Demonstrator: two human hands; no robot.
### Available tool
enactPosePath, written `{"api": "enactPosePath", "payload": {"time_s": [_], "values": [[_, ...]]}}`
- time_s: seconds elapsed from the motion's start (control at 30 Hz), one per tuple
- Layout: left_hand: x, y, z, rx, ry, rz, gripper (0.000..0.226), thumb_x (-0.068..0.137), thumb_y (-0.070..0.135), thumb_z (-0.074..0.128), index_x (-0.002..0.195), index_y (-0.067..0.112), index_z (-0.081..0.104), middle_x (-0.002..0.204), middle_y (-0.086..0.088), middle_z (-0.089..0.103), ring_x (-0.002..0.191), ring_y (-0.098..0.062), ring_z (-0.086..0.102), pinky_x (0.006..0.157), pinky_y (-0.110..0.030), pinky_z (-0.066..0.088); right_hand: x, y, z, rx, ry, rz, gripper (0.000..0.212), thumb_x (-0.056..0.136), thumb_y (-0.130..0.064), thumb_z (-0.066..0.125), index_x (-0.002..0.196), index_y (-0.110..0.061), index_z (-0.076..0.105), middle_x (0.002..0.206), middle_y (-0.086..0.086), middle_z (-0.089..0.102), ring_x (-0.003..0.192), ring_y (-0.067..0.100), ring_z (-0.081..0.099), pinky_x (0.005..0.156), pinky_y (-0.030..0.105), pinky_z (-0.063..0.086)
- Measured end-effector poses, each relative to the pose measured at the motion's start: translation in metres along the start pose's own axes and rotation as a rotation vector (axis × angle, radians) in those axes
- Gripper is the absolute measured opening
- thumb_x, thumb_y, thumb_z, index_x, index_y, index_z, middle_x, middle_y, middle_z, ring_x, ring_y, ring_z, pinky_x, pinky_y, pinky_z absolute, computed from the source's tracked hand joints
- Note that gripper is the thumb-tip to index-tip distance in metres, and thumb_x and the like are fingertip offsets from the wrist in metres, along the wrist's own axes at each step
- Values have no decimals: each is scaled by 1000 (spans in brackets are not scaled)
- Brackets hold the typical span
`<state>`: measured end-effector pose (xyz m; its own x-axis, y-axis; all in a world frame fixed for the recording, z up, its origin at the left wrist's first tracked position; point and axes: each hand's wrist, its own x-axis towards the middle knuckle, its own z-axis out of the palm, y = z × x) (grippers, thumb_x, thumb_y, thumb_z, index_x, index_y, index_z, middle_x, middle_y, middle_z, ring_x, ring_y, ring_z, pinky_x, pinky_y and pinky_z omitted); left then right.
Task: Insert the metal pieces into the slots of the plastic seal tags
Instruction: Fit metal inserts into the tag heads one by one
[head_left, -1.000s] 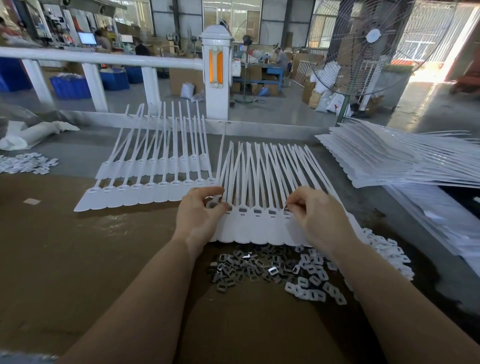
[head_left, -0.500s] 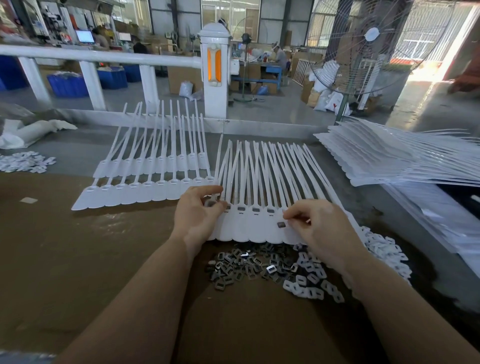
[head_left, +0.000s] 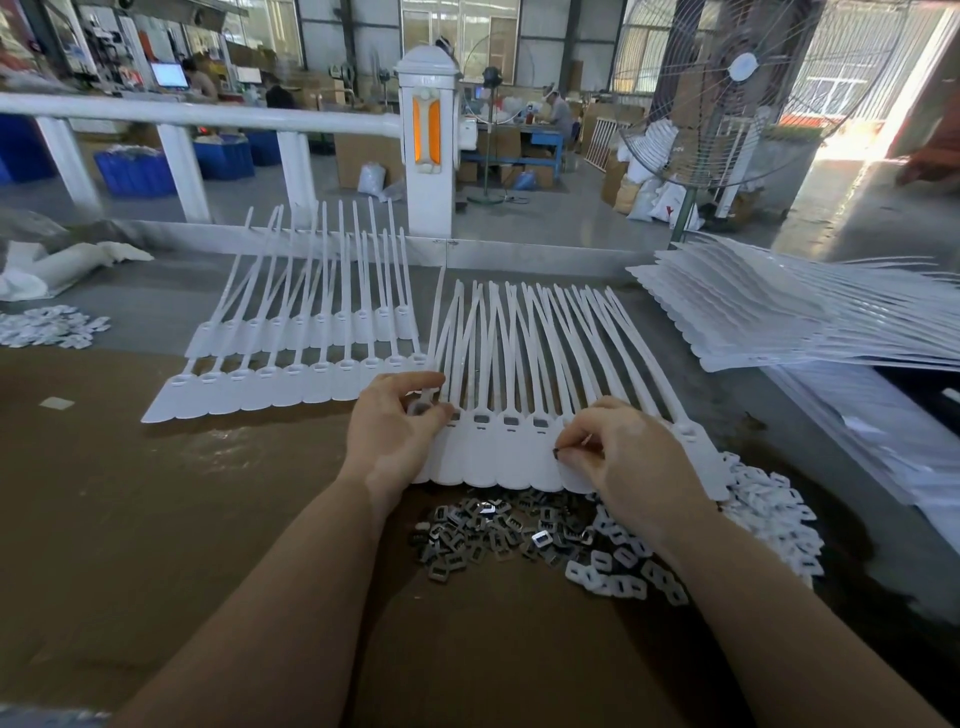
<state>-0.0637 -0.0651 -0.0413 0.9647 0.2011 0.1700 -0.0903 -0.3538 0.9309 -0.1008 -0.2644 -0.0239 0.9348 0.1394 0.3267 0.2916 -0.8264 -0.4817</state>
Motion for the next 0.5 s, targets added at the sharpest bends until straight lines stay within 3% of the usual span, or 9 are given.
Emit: {"api": "enactPosePath", "payload": {"time_s": [0.2,0.4,0.5], "values": [[-2,3,0,-33,5,-31,25,84,15,70,107,23,67,117,0,57,104,-12,52,102,-34,42,-2,3,2,7,31,-14,7,84,-13,65,89,-15,70,90,-3,58,88,15,56,82,34,48],[-2,3,0,-43,2,-33,24,84,16,70,106,26,67,117,1,57,98,-7,51,99,-29,41,-3,4,1,20,27,-75,6,82,-11,68,83,-14,72,86,-4,61,84,15,57,79,35,49],[-2,2,0,-38,4,-27,24,84,16,70,105,26,67,116,1,57,99,-7,50,97,-27,41,-6,3,-1,32,-3,-105,8,76,-23,75,81,-17,72,82,-11,59,78,5,56,75,27,49]]}}
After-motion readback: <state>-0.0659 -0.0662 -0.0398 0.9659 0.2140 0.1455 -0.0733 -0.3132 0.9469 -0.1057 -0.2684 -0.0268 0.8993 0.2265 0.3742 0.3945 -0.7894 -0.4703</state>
